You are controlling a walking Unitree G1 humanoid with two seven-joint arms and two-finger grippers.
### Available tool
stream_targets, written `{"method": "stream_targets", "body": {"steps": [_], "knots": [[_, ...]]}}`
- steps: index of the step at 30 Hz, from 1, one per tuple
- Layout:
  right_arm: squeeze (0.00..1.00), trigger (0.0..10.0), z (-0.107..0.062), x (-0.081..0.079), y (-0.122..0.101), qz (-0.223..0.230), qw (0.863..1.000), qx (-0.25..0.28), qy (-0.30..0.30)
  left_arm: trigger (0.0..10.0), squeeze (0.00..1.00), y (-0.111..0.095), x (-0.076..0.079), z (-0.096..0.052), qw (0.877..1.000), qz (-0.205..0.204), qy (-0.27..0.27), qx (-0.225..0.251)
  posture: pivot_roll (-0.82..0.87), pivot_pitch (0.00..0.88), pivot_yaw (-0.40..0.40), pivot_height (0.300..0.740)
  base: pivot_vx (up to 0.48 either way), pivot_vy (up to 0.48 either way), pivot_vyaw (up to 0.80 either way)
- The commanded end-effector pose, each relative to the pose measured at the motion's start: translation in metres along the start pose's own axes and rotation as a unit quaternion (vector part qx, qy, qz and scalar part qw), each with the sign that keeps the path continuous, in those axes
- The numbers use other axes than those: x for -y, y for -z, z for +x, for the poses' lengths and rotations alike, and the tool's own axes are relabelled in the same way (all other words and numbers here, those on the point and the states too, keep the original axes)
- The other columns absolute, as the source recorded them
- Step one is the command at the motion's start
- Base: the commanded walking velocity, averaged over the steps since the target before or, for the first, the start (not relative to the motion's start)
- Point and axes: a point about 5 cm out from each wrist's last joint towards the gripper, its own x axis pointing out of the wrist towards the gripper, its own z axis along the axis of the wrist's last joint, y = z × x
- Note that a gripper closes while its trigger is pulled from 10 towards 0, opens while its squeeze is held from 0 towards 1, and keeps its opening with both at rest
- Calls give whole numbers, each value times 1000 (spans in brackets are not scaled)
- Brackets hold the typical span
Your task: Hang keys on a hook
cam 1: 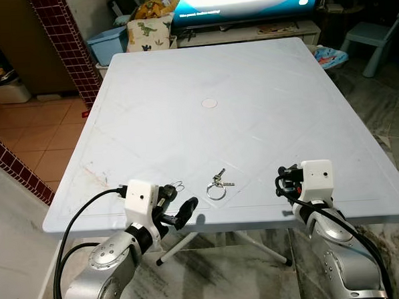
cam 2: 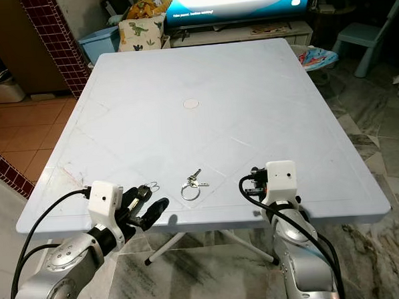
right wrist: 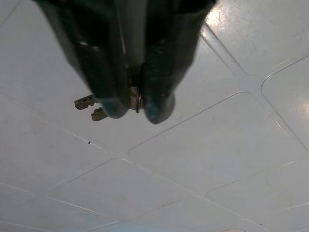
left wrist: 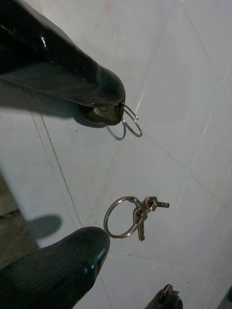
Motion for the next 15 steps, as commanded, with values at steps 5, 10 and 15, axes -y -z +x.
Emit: {"method": "stream_targets", "body": {"steps": [5, 10, 15], "knots": [[0, 0, -1, 1, 2, 7, 1000, -7, 4, 10000, 0, 1, -2, 0, 1000, 5, -1, -4, -48, 84, 75, 740, 0, 0, 0], [0, 0, 0, 2, 1, 7, 1000, -7, 6, 10000, 0, 1, -2, 0, 1000, 5, -2, -3, -48, 84, 75, 740, 0, 0, 0], [0, 0, 1, 3, 1, 5, 1000, -6, 10, 10000, 0, 1, -2, 0, 1000, 6, -2, -4, -50, 82, 77, 740, 0, 0, 0]]}}
